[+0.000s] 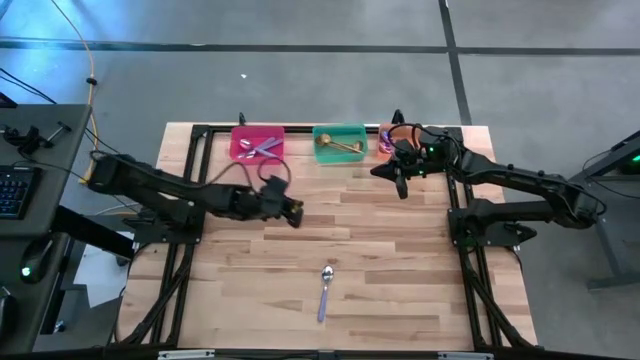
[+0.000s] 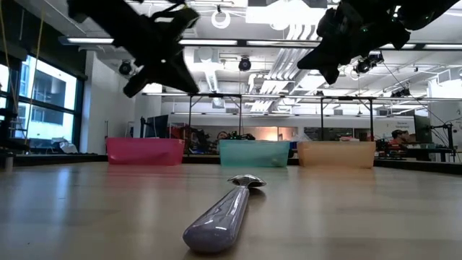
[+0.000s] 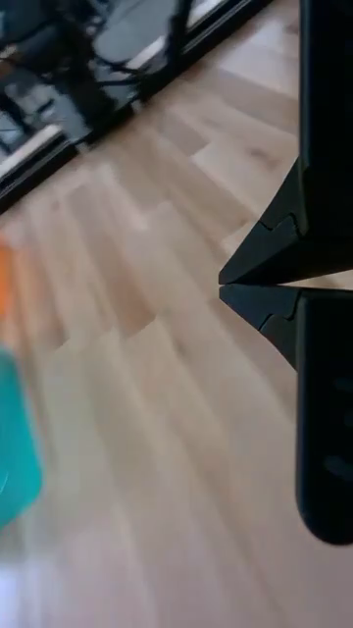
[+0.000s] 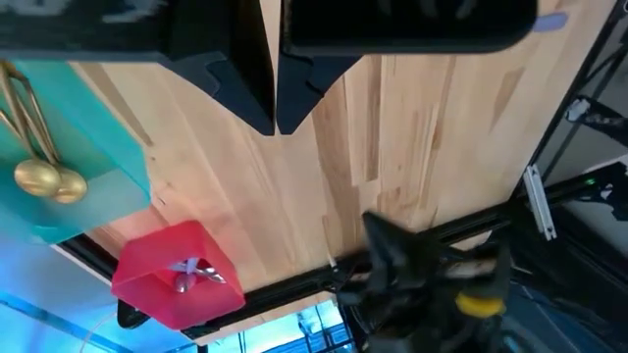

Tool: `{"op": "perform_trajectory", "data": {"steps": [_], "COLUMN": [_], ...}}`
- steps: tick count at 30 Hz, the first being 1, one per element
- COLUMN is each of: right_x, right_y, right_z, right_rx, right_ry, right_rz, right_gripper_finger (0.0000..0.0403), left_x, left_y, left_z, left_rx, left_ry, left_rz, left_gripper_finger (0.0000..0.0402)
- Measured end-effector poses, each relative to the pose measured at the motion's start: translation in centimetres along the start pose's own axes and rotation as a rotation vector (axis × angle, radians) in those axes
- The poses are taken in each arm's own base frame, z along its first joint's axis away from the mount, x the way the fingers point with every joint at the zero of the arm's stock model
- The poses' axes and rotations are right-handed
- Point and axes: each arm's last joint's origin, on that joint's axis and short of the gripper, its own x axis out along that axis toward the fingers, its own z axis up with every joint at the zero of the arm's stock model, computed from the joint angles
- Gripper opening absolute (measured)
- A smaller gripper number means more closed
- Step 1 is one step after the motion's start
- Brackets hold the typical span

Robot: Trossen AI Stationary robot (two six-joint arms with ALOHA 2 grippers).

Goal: Sort silverware by color (type)
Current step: Put the purple spoon into the pink bin

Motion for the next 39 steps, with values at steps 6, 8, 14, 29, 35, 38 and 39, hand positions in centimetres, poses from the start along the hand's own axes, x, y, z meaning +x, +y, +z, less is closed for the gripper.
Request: {"op": "perform_trajectory", "data": {"steps": [6,8,14,29,35,38,39], "right_x": [0.0,0.0,0.0,0.0,0.0,0.0,0.0], "right_y": [0.0,0.0,0.0,0.0,0.0,0.0,0.0], "right_z": [0.0,0.0,0.0,0.0,0.0,0.0,0.0], "right_rx": [0.008,0.0,-0.034,-0.087,-0.094,-0.111,-0.111], "right_ry": [0.0,-0.001,-0.001,-0.001,-0.001,0.002,0.001], "right_rz": [0.0,0.0,0.0,0.0,-0.002,-0.002,-0.002], "right_gripper_finger": [0.0,0.0,0.0,0.0,0.0,0.0,0.0], "left_x": [2.3,2.9,4.1,5.6,5.6,5.6,5.6], "left_y": [-4.1,-5.1,-7.0,-8.5,-8.5,-8.5,-8.5], "left_z": [-1.1,-1.6,-3.4,-4.8,-4.8,-4.8,-4.8], "left_rx": [-0.011,-0.037,-0.077,-0.205,-0.215,-0.222,-0.221], "left_ry": [0.099,0.15,0.279,0.382,0.383,0.381,0.381], "left_rz": [0.019,0.042,0.18,0.173,0.183,0.184,0.184], "left_gripper_finger": [0.0,0.0,0.0001,0.0058,0.0073,0.0074,0.0074]}}
